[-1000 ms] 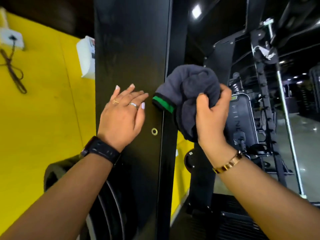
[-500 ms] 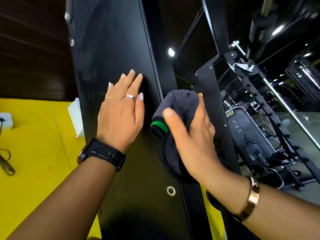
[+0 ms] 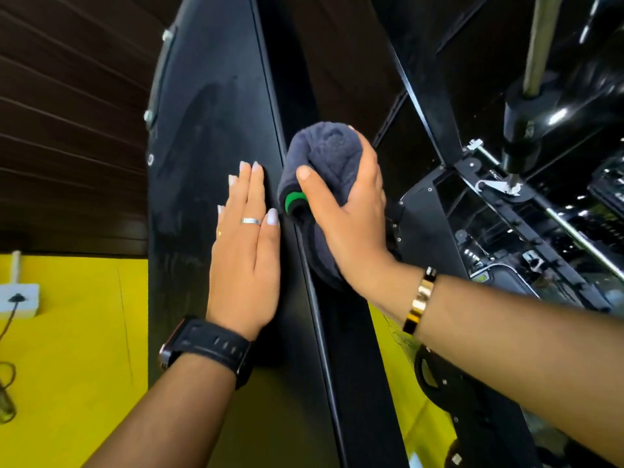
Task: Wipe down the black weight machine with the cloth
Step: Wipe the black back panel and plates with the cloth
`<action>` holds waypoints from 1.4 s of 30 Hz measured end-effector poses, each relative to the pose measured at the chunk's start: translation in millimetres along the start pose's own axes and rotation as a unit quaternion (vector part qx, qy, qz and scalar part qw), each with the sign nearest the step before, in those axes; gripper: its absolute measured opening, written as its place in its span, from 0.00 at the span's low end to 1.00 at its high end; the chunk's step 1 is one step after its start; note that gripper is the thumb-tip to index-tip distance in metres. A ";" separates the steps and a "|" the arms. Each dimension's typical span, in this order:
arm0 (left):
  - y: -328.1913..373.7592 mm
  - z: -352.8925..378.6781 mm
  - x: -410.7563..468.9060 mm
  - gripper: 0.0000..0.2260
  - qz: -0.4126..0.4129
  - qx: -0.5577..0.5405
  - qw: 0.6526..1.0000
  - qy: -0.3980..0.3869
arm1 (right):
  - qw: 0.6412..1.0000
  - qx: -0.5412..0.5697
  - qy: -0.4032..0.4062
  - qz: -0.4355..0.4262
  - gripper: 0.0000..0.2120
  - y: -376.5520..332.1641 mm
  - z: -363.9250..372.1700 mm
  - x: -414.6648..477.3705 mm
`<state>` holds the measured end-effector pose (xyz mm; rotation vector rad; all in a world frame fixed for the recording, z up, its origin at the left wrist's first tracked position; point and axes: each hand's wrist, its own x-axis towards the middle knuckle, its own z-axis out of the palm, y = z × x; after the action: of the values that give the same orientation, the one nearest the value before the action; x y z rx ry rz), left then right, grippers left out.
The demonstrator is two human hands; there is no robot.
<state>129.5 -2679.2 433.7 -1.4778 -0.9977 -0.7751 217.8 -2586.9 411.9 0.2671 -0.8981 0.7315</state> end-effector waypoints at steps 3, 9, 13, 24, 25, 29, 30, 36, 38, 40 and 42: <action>0.3 0.6 -0.8 0.22 0.003 -0.019 1.000 0.003 | 0.999 0.025 0.002 -0.022 0.35 0.3 10.5 30.7; 1.4 -0.9 -1.0 0.21 -0.001 -0.019 1.000 -0.002 | 0.999 0.033 -0.019 -0.037 0.33 -9.4 28.9 95.5; 2.7 -1.8 -1.4 0.22 0.001 -0.006 1.000 -0.003 | 0.999 0.034 -0.018 -0.034 0.31 -4.4 30.2 96.3; 3.1 0.3 -1.8 0.23 0.001 -0.010 1.000 0.016 | 0.996 0.030 0.022 -0.080 0.32 33.8 -21.0 -77.5; 3.7 0.4 -1.8 0.23 0.001 -0.010 1.000 0.017 | 0.995 0.022 0.020 -0.090 0.31 36.9 -27.3 -98.0; 3.8 -1.2 -3.2 0.23 0.005 -0.012 0.999 0.031 | 0.995 0.030 -0.001 -0.095 0.30 40.5 -37.7 -126.6; 4.3 -2.2 -4.6 0.23 0.015 -0.009 0.999 0.037 | 0.995 0.048 -0.014 -0.088 0.29 39.7 -36.9 -120.8; 9.1 -4.5 -12.4 0.21 0.089 0.035 0.995 0.040 | 0.992 0.098 -0.040 -0.068 0.30 29.8 -13.4 -40.9; 8.8 -4.7 -12.3 0.20 0.093 0.044 0.994 0.044 | 0.993 0.089 -0.030 -0.065 0.34 25.0 -0.3 -3.1; 9.2 -4.5 -12.6 0.21 0.088 0.051 0.994 0.045 | 0.995 0.090 -0.024 -0.047 0.38 20.1 10.1 32.9; 9.8 -4.3 -12.6 0.21 0.085 0.058 0.994 0.047 | 0.995 0.093 -0.020 -0.012 0.40 17.0 15.7 56.5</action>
<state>133.3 -2685.6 419.0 -1.3936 -0.8204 -0.6478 219.4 -2556.1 464.5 0.4580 -0.8635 0.7904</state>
